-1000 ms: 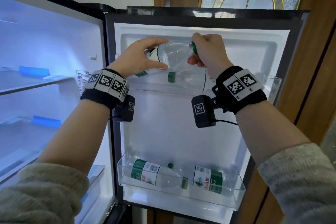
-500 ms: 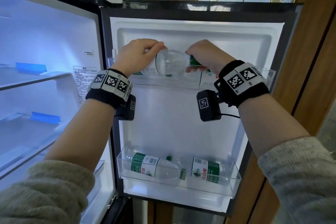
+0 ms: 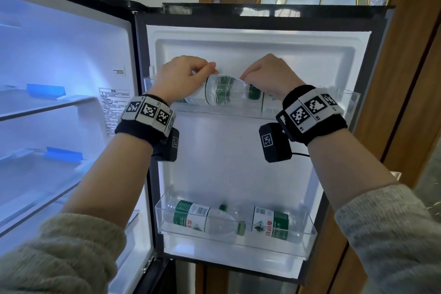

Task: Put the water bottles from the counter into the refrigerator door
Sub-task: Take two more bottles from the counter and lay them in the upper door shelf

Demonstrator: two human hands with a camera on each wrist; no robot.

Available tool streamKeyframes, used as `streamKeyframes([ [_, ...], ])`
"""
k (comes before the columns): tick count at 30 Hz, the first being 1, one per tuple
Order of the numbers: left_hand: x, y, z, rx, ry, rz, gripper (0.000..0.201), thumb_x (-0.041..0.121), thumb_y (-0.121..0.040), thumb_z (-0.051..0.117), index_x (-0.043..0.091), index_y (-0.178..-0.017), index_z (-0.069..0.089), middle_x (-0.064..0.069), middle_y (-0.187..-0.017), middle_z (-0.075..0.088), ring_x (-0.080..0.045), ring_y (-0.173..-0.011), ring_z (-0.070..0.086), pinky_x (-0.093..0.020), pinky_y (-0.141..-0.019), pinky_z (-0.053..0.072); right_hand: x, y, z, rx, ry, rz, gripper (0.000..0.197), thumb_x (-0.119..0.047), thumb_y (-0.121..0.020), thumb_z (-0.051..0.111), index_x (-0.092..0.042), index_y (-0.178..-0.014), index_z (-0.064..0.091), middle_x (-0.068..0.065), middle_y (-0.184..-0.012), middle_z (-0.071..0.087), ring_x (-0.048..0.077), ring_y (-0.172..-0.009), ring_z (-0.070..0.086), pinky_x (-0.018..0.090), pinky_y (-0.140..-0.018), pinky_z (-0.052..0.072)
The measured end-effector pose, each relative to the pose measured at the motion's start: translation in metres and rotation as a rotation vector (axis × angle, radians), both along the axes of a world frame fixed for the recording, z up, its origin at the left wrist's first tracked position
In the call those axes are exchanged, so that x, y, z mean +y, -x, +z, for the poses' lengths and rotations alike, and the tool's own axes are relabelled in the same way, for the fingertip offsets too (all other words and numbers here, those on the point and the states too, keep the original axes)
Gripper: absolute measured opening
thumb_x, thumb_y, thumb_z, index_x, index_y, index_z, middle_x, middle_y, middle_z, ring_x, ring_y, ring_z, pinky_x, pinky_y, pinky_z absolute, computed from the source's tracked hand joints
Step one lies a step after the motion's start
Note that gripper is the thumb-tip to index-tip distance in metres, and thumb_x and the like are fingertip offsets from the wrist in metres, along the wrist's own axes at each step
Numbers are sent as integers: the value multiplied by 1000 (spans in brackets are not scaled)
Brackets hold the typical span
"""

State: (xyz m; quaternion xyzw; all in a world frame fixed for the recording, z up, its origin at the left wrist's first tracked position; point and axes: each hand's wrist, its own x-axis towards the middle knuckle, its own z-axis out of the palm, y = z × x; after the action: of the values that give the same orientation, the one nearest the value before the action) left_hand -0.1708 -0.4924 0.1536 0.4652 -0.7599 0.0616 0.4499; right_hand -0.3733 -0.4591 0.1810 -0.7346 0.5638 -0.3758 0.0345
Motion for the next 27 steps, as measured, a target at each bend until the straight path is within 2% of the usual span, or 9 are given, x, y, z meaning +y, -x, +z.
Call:
streamKeyframes([
  [1,0,0,-1,-11,-14,12,36,53,-95,40,37,-92,73,9,-88,73,-13,-82,64,-27,-68,46,1,1,0,-68,20,42,19,-7,-82,61,-8,-91,77,0,-90,73,13,-91,62,20,-71,49],
  [3,-1,-2,-2,-37,-31,38,41,55,-94,39,34,-88,74,7,-79,72,-14,-77,65,-25,-66,45,3,3,0,-119,-8,113,15,-5,-80,68,-15,-82,78,-7,-76,70,7,-83,60,17,-63,41],
  [10,0,-3,-4,-46,20,52,43,49,-96,40,26,-86,74,9,-81,72,-13,-79,65,-19,-61,39,0,0,-2,-101,-2,162,15,-4,-78,69,-16,-73,77,-6,-72,69,10,-80,63,23,-76,47],
  [15,5,1,-9,-34,126,86,43,43,-99,40,21,-85,75,17,-73,64,-10,-80,62,-17,-61,37,1,-5,-3,-79,27,160,15,-5,-81,66,-15,-77,77,-6,-75,68,12,-84,62,21,-74,47],
  [18,5,3,-21,-63,286,106,45,39,-99,38,20,-83,76,10,-74,69,-15,-74,63,-26,-57,41,1,-8,-6,-26,105,134,17,-7,-81,64,-19,-79,76,-10,-76,67,11,-86,64,23,-74,50],
  [20,2,0,-27,-83,378,83,52,41,-98,33,15,-78,74,1,-70,70,-20,-71,63,-35,-62,47,2,-11,-9,-35,219,122,18,-11,-81,62,-23,-79,75,-14,-75,66,9,-81,64,31,-80,55],
  [22,0,-2,-35,-39,465,-28,48,34,-98,38,9,-78,73,-4,-72,71,-21,-73,65,-37,-69,50,6,-13,-15,-61,370,144,17,-13,-81,61,-24,-80,74,-18,-73,63,7,-77,62,34,-80,55],
  [25,9,1,-53,88,581,-164,29,16,-95,48,5,-96,74,-6,-95,74,-20,-98,66,-21,-95,45,12,-19,-29,-77,611,237,13,-14,-81,61,-20,-81,73,-18,-71,60,10,-76,57,37,-80,50],
  [27,14,4,-70,145,629,-190,25,10,-92,51,3,-102,73,-8,-104,72,-21,-109,62,-27,-102,41,16,-25,-47,-99,765,305,10,-12,-82,62,-15,-81,72,-10,-72,64,17,-74,58,42,-75,49],
])
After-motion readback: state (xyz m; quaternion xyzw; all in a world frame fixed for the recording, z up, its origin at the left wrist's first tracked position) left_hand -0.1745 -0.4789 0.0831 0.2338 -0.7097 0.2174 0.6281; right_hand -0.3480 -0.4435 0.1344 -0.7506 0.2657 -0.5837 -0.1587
